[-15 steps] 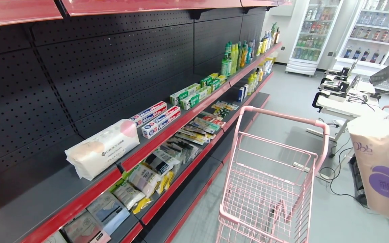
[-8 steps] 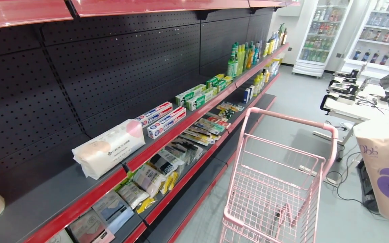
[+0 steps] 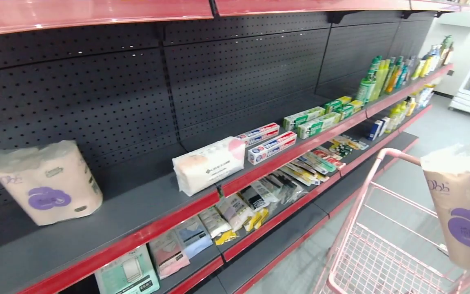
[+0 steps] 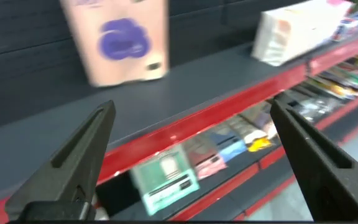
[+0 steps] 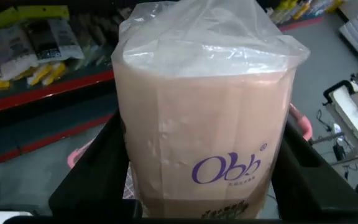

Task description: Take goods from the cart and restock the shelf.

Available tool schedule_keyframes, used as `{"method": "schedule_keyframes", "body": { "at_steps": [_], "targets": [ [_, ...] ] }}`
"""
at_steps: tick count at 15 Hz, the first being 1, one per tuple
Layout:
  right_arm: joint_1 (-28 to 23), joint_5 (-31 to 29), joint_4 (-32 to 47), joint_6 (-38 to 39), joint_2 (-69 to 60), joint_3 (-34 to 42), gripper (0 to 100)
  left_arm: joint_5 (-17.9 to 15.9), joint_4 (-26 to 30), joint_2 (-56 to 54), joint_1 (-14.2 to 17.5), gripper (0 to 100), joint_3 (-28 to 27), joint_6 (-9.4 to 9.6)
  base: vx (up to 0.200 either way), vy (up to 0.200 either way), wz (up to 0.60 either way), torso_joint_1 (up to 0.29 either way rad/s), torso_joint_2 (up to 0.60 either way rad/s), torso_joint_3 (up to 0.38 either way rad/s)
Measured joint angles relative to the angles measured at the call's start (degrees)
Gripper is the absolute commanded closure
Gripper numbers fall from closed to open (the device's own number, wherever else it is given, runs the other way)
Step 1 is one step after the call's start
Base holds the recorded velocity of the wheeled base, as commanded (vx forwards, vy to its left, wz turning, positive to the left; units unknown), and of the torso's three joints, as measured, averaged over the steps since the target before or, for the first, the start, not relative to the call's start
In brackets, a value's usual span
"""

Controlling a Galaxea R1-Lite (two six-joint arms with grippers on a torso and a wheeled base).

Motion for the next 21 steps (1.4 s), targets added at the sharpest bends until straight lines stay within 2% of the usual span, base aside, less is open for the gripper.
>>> {"method": "schedule_keyframes", "body": {
  "at_steps": [8, 15, 18, 21],
  "targets": [
    [0.3, 0.2, 0.0, 0.0, 0.0, 0.8, 100, 0.0, 0.0, 0.0, 0.0, 0, 0.0, 0.02, 0.0, 0.0, 0.6, 0.004, 0.0, 0.003],
    [0.3, 0.7, 0.0, -0.5, -2.6, 3.6, 100, 0.0, 0.0, 0.0, 0.0, 0, 0.0, 0.02, 0.0, 0.0, 0.0, 0.0, 0.0, 0.0],
    [0.8, 8.5, -0.1, 2.8, -5.3, 7.2, 100, 0.0, 0.0, 0.0, 0.0, 0, 0.0, 0.02, 0.0, 0.0, 0.0, 0.0, 0.0, 0.0],
    [5.0, 11.2, -2.1, 7.8, -6.8, 8.1, 100, -0.2, 0.0, 0.3, -0.1, 0, 0.0, 0.4, 0.0, 0.0, 0.0, 0.0, 0.0, 0.0]
  ]
}}
